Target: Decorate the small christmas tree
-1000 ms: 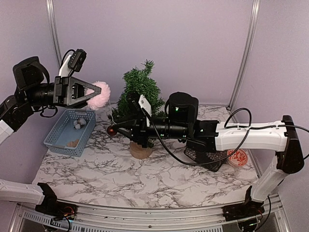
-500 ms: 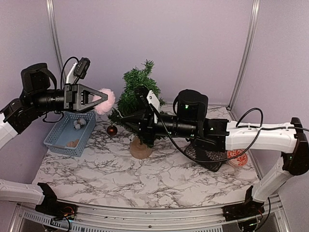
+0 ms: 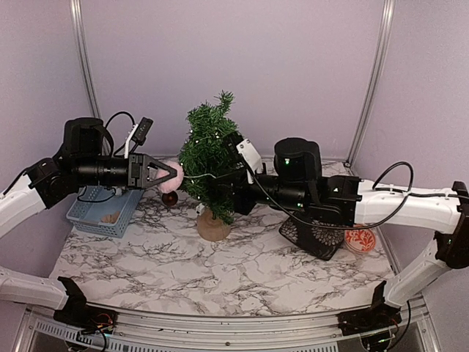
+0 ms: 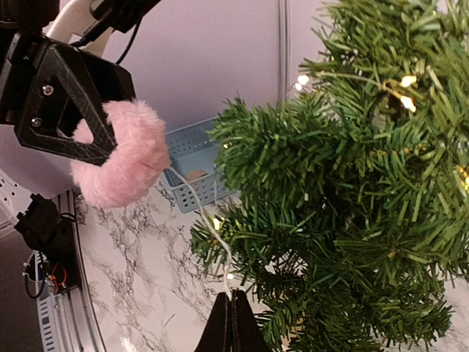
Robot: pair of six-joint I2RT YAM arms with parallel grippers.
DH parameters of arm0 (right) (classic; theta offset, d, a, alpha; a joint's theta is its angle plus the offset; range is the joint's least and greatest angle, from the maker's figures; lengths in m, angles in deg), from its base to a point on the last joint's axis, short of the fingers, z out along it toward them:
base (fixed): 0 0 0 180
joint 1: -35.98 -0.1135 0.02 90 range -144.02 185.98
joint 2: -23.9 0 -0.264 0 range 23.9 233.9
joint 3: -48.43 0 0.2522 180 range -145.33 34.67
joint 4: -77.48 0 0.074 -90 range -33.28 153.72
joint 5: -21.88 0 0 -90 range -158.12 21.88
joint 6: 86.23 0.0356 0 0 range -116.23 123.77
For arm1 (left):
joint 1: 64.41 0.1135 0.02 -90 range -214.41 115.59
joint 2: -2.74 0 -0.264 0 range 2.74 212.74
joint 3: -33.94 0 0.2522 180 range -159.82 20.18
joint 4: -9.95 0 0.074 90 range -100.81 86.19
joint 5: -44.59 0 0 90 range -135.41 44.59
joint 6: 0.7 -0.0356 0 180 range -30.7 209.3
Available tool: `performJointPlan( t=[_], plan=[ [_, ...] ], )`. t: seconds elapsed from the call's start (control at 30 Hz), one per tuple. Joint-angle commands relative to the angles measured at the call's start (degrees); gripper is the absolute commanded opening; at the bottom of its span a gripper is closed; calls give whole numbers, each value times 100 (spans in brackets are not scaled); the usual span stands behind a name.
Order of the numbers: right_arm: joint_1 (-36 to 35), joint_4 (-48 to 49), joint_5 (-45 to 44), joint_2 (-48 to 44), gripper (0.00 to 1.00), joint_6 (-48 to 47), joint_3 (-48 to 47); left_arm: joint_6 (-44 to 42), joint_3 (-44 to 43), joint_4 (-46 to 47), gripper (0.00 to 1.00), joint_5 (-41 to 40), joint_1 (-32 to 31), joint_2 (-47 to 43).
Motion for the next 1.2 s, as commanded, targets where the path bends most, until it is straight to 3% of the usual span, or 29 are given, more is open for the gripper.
performJointPlan(
  t=[0.0, 0.3, 0.67, 1.17],
  plan=[
    [62, -644, -338, 334, 0, 288, -390, -351, 107, -105, 0, -545, -18, 33],
    [89, -1001, -770, 759, 0, 493, -744, -463, 254, -91, 0, -1270, -18, 85],
    [-58, -1536, -725, 1126, 0, 560, -1022, -475, 558, 98, 0, -1129, -18, 108],
    [-427, -1448, -583, 1704, 0, 554, -1839, -446, 656, 222, 0, -1110, -17, 158]
  ],
)
